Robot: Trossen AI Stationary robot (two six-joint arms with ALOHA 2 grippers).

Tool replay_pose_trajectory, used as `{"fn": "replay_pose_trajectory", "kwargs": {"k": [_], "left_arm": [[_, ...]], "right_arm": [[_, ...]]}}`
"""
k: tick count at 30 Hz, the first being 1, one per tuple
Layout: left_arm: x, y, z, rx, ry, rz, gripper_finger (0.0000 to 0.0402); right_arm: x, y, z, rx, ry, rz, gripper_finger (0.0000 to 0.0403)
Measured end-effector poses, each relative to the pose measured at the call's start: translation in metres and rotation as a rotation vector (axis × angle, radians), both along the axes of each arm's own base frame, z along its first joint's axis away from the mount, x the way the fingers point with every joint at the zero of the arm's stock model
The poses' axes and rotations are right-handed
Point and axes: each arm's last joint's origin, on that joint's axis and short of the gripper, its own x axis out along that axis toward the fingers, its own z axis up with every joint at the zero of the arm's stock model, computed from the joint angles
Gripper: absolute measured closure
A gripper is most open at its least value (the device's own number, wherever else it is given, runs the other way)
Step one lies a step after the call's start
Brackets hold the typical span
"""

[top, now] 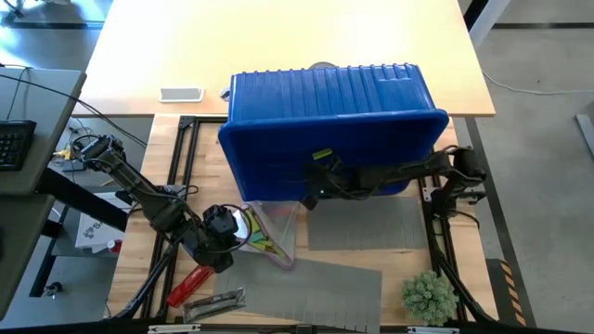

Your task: Sort blocks

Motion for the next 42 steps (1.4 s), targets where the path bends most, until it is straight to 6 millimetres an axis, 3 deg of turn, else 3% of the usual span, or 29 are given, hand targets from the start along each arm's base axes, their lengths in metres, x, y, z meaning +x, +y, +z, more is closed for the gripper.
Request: {"fn": "replay_pose_trajectory", "kwargs": {"k": [5,9,17,22,31,42], "left_arm": [[0.000,0.000,0.000,0.000,0.000,0.000,0.0378],[0.000,0.000,0.000,0.000,0.000,0.000,0.0378],[0.000,0.000,0.000,0.000,0.000,0.000,0.0378],[0.000,0.000,0.000,0.000,0.000,0.000,0.0378],[0.000,0.000,0.000,0.000,0.000,0.000,0.0378],[0.000,0.000,0.000,0.000,0.000,0.000,0.0378]], "right_arm": [[-0.008,-0.019,-0.037,0.027,-0.057,-0.056,0.0213],[-0.016,-0.043,-0.056,0.032,-0.126,-0.132,0.0169],[-0.032,-0.088,-0.072,0.056,-0.154,-0.294,0.0064],[-0.034,-0.106,-0.087,0.071,-0.129,-0.353,0.0025],[-0.033,-0.125,-0.117,0.097,-0.078,-0.390,0.0013],[-0.035,-0.132,-0.119,0.096,-0.074,-0.419,0.0013]]}}
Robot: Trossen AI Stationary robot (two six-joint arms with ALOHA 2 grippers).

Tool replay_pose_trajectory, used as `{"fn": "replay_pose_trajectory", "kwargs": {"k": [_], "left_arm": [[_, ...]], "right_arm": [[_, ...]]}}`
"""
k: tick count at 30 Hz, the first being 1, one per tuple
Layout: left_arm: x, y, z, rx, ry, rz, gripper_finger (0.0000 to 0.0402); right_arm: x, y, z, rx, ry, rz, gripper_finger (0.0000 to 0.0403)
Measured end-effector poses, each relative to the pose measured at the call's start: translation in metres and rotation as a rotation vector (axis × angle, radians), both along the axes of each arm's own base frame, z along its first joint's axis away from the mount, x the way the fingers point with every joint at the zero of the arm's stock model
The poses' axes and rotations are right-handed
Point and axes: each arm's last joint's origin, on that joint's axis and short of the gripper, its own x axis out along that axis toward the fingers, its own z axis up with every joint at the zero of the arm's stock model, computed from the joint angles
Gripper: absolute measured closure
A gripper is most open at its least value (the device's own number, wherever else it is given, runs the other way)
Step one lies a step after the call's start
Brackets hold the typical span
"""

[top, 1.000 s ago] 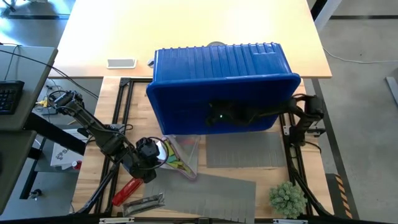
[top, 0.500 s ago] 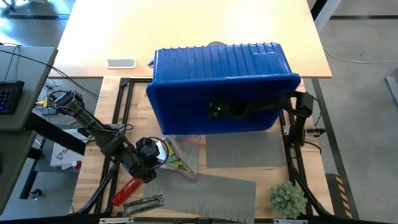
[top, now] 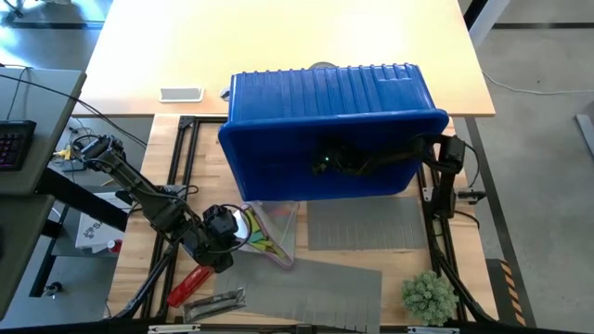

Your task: Sort blocks

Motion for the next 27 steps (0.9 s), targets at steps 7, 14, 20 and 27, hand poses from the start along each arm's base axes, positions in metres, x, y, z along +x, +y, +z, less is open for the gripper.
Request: {"fn": "replay_pose_trajectory", "kwargs": {"k": [7,14,20,27], "left_arm": [[0.000,0.000,0.000,0.000,0.000,0.000,0.0378],[0.000,0.000,0.000,0.000,0.000,0.000,0.0378],[0.000,0.000,0.000,0.000,0.000,0.000,0.0378],[0.000,0.000,0.000,0.000,0.000,0.000,0.0378]], "right_arm": [[-0.004,0.005,-0.005,0.067,0.014,-0.063,0.0013],[-0.002,0.018,-0.005,0.042,0.026,-0.075,0.0013],[-0.003,0.021,-0.006,0.074,0.035,-0.075,0.0024],[-0.002,0.022,-0.005,0.113,0.023,-0.045,0.0121]]}}
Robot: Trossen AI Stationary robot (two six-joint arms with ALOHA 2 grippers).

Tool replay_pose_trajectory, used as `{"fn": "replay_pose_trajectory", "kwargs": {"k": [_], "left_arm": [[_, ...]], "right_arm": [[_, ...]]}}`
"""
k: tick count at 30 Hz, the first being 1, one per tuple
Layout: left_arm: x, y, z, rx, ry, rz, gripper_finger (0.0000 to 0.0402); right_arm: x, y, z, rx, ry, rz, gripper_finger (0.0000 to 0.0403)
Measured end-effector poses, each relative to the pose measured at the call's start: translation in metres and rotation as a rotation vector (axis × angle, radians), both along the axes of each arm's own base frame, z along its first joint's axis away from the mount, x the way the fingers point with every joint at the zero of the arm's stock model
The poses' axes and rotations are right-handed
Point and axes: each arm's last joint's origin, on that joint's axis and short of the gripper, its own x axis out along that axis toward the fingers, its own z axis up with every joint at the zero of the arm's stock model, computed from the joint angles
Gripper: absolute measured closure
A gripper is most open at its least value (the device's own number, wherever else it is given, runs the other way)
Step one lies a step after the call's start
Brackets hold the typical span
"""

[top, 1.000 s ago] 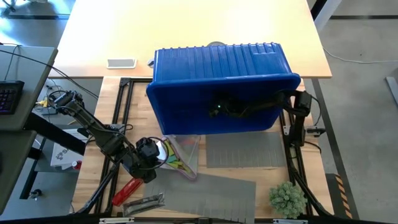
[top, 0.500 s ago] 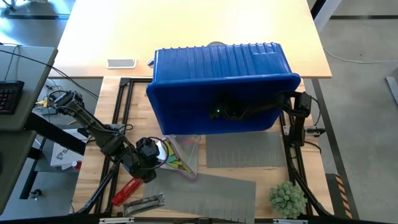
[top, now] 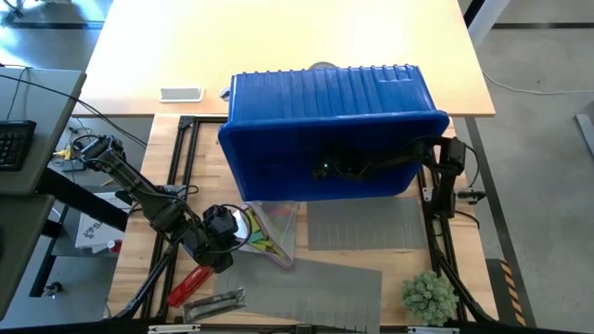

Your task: Sort blocks

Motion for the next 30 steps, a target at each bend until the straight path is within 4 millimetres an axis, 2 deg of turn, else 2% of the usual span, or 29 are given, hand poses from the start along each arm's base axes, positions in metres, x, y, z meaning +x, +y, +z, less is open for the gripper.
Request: {"fn": "replay_pose_trajectory", "kwargs": {"k": [7,13,16,19,22,25,27,30], "left_arm": [[0.000,0.000,0.000,0.000,0.000,0.000,0.0378],[0.000,0.000,0.000,0.000,0.000,0.000,0.0378],[0.000,0.000,0.000,0.000,0.000,0.000,0.0378],[0.000,0.000,0.000,0.000,0.000,0.000,0.0378],[0.000,0.000,0.000,0.000,0.000,0.000,0.0378],[0.000,0.000,0.000,0.000,0.000,0.000,0.0378],[0.000,0.000,0.000,0.000,0.000,0.000,0.0378],[0.000,0.000,0.000,0.000,0.000,0.000,0.0378]], "right_arm": [[0.000,0.000,0.000,0.000,0.006,0.019,0.0233],[0.005,0.006,0.003,-0.030,0.002,0.092,0.0296],[0.013,0.013,0.014,-0.047,-0.004,0.165,0.0325],[0.025,0.026,0.034,-0.091,-0.043,0.240,0.0356],[0.038,0.046,0.057,-0.140,-0.093,0.332,0.0366],[0.051,0.075,0.080,-0.166,-0.157,0.427,0.0366],[0.058,0.099,0.092,-0.171,-0.209,0.489,0.0366],[0.064,0.147,0.108,-0.176,-0.306,0.604,0.0366]]}}
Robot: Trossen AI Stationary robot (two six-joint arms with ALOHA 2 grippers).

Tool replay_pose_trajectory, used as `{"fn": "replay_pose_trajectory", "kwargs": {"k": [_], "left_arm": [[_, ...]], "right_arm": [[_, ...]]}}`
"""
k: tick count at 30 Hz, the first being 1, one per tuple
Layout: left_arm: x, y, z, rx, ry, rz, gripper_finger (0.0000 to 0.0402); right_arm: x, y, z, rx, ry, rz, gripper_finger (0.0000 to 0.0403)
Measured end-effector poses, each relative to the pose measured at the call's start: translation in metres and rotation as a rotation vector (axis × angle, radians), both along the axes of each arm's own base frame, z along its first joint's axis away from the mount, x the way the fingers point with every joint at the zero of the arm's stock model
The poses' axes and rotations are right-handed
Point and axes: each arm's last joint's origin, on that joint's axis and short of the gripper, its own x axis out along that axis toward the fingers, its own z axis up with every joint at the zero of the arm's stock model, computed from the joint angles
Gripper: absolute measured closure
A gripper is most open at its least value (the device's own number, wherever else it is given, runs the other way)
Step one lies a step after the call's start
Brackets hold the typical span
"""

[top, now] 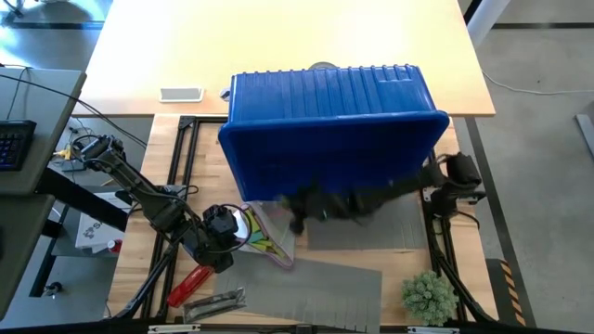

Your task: Sort blocks

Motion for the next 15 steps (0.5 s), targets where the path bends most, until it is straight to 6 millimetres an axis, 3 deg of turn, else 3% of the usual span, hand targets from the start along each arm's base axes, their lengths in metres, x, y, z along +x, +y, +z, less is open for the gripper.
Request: {"fn": "replay_pose_trajectory", "kwargs": {"k": [4,7,11,15], "left_arm": [[0.000,0.000,0.000,0.000,0.000,0.000,0.0378],[0.000,0.000,0.000,0.000,-0.001,0.000,0.0378],[0.000,0.000,0.000,0.000,0.000,0.000,0.0378],[0.000,0.000,0.000,0.000,0.000,0.000,0.0378]], "right_arm": [[-0.004,0.061,0.014,0.027,-0.125,0.143,0.0361],[-0.009,0.095,0.019,0.051,-0.226,0.208,0.0362],[-0.010,0.129,0.009,0.082,-0.304,0.275,0.0363],[-0.006,0.148,-0.008,0.093,-0.389,0.245,0.0363]]}}
